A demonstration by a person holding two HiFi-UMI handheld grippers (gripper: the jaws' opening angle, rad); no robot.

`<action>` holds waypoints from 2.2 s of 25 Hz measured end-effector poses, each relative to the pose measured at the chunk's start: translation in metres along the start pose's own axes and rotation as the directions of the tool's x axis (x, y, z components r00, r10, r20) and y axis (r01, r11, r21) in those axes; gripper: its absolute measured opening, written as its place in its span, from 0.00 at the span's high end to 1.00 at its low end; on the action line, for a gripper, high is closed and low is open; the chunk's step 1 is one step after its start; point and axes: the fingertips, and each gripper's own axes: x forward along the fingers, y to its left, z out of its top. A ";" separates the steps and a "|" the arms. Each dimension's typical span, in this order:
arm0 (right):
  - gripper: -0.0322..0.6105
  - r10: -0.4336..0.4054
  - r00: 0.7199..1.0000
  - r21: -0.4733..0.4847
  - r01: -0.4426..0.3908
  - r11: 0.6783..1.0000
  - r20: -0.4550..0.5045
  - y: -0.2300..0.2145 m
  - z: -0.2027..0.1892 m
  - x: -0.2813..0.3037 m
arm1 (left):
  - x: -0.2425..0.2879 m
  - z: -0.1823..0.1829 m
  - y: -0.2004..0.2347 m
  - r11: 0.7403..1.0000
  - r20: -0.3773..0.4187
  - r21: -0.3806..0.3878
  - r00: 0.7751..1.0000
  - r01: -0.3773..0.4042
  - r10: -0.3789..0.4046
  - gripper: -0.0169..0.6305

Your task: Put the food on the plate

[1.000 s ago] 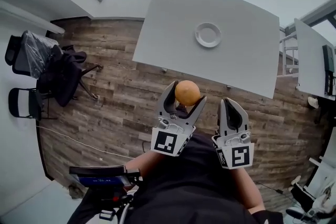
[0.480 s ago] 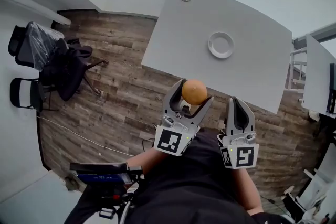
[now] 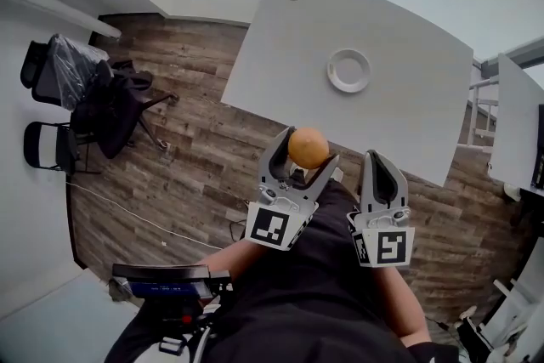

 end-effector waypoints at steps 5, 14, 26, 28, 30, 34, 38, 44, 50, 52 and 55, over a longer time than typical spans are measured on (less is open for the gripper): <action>0.95 0.006 0.997 -0.007 -0.006 1.000 0.078 -0.020 0.025 0.005 | 0.010 -0.001 -0.002 1.000 -0.021 0.017 1.000 0.011 -0.011 0.41; 0.95 -0.025 0.994 -0.012 0.027 1.000 0.107 -0.036 0.040 -0.003 | 0.043 -0.045 0.015 1.000 -0.096 0.020 0.995 -0.007 0.009 0.41; 0.95 -0.003 0.996 -0.042 0.007 0.999 0.092 -0.042 0.034 -0.002 | 0.087 -0.122 0.026 0.999 -0.253 0.031 0.967 0.034 -0.026 0.41; 0.95 -0.013 0.995 -0.044 0.018 0.999 0.099 -0.047 0.038 0.000 | 0.100 -0.124 0.023 0.998 -0.253 0.044 0.967 0.051 -0.038 0.41; 0.95 -0.028 0.994 -0.040 0.032 0.999 0.104 -0.053 0.042 0.005 | 0.114 -0.125 0.021 0.996 -0.254 0.057 0.966 0.065 -0.048 0.41; 0.95 -0.054 0.994 -0.007 0.055 0.998 0.098 -0.068 0.044 0.014 | 0.140 -0.130 0.021 0.993 -0.271 0.073 0.960 0.095 -0.072 0.41; 0.95 -0.050 0.996 -0.021 0.052 0.998 0.078 -0.067 0.039 0.018 | 0.160 -0.144 0.030 0.993 -0.299 0.064 0.952 0.094 -0.071 0.41; 0.95 -0.067 0.995 -0.024 0.069 0.997 0.073 -0.078 0.038 0.023 | 0.190 -0.162 0.045 0.993 -0.326 0.097 0.945 0.065 -0.030 0.41; 0.95 -0.083 0.996 -0.009 0.083 0.997 0.038 -0.089 0.026 0.029 | 0.210 -0.182 0.047 0.993 -0.376 0.079 0.925 0.084 -0.049 0.41; 0.95 -0.081 0.996 -0.001 0.081 0.997 0.031 -0.089 0.023 0.030 | 0.213 -0.190 0.050 0.995 -0.399 0.065 0.916 0.077 -0.045 0.41; 0.95 -0.073 0.997 -0.001 0.073 0.997 0.032 -0.091 0.024 0.035 | 0.219 -0.199 0.056 0.995 -0.437 0.074 0.899 0.072 -0.033 0.41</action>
